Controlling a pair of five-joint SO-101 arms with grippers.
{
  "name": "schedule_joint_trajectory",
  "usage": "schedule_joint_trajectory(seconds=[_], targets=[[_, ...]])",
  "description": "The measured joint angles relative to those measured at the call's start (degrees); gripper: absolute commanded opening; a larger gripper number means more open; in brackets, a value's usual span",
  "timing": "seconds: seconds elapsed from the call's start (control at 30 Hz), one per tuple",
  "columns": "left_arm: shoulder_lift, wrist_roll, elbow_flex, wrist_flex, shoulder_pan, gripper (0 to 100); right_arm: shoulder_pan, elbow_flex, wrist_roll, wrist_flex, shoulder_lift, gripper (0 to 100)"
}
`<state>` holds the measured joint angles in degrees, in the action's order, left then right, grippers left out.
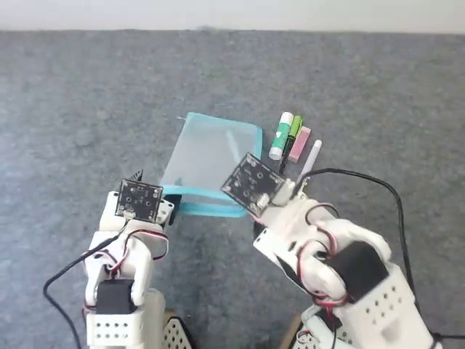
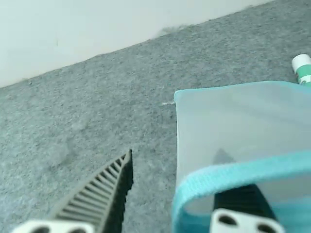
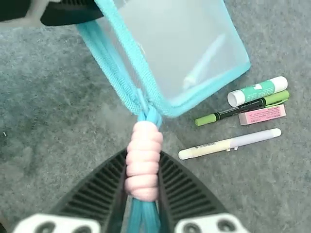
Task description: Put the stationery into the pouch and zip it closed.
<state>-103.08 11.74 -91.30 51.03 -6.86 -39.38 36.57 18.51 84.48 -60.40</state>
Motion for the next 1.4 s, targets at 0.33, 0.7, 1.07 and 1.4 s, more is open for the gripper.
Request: schedule_joint_trajectory(seconds=[0.33,0.7,1.07,1.4], targets=[[0.0,-0.2,0.0,-1.5,0.2,1,-0.1,1.5,1.2,1.0,-0.4,8.4],[0.0,-6.4,-0.1,-1.5,-9.8,1,12.0,3.3,2.1,1.0,-0.8,33.6],[0.0,-7.9,-0.1,-1.5,-10.9,1,25.8,3.4,-2.6,-6.4,17.0,23.4],[0.0,-7.9,-1.2,-1.5,-10.9,1,26.3,-6.2,-22.5,-17.1,51.3,20.5]])
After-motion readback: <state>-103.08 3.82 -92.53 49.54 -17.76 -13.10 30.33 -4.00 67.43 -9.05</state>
